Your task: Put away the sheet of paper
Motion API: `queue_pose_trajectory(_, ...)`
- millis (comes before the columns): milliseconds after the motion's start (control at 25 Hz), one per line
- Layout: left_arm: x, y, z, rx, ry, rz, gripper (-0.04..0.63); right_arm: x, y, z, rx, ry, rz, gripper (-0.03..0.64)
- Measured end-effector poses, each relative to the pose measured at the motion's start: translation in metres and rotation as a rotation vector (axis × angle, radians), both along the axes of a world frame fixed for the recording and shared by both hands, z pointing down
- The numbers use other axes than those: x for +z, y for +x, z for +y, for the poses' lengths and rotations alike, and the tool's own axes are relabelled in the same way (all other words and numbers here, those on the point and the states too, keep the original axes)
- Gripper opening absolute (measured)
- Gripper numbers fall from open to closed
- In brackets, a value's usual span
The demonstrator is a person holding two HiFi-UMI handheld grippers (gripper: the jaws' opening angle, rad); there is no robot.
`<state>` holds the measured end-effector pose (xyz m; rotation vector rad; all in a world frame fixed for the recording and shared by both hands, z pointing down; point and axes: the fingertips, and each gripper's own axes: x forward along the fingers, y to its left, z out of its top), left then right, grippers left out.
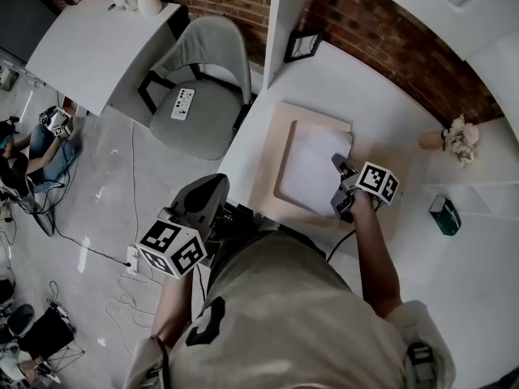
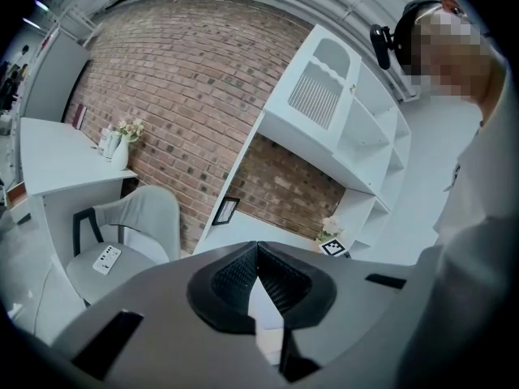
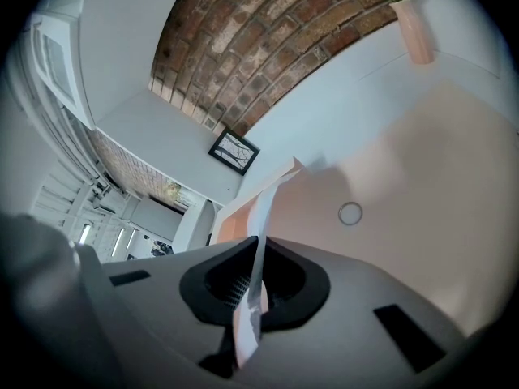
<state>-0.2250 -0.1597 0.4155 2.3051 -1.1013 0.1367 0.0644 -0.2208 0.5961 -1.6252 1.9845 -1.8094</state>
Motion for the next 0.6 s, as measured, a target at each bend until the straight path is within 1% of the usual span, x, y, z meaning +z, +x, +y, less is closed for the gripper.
queue_pose_trajectory(600,0.002,-0.001,0.002,0.008,-0.009,-0.01,0.015,0.003,-0.019,-0.008,-0.015,0.004,-0.03,0.028)
